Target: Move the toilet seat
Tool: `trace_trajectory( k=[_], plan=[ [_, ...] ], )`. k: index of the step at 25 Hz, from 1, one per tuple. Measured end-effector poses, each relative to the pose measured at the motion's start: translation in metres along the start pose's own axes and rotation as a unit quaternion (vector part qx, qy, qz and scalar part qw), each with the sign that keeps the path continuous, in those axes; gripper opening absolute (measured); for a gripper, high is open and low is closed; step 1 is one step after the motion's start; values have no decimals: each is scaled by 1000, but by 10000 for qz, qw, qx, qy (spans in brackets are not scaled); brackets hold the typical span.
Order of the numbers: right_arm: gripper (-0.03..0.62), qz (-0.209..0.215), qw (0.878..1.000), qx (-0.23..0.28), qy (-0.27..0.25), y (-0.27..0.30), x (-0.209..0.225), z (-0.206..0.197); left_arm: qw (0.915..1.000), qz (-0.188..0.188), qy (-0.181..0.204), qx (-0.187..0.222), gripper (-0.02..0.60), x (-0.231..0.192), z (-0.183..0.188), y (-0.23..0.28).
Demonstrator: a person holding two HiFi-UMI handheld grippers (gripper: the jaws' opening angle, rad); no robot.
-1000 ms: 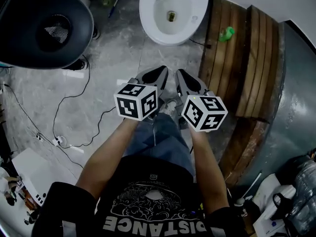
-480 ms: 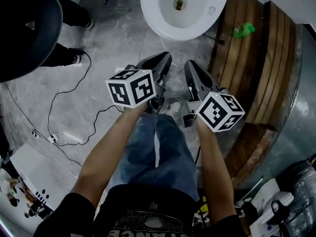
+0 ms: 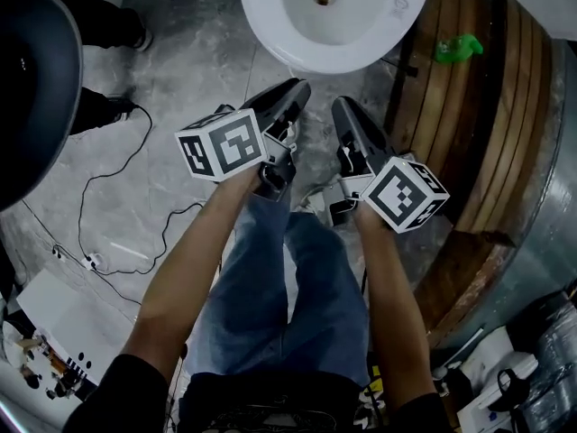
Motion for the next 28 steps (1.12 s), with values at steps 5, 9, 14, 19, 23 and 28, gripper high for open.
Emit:
trace_trajectory(
  k=[5,9,14,19,23,28],
  plan=[
    [112,192,9996,1,209,24,22,1,9989,-360,-295,108,121,-27,9,15],
    [133,235,9989,42,407,37,37,0,9973,-562,-450,167,184,-41,13,21],
    [216,639,9962,195,564,55,48,5,9950,-706,-662,255,219,-56,17,28],
    [225,711,9928,315,907,66,61,9,9935,-733,-845,230,225,-64,17,35],
    [225,693,9905,305,1148,71,68,7,9892,-822,-1178,295,225,-71,17,36],
    [225,661,9795,433,1855,75,78,5,9870,-904,-1284,344,225,-72,24,41]
  ],
)
Point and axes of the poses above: the fingertips, and each gripper's own axes: y forward along the fingers, x to its right, z out of its top, the point moved 9 cm from there along -y, backward along the fingers, and after that the axes turned 14 degrees about -x, right-handed, at the moved point
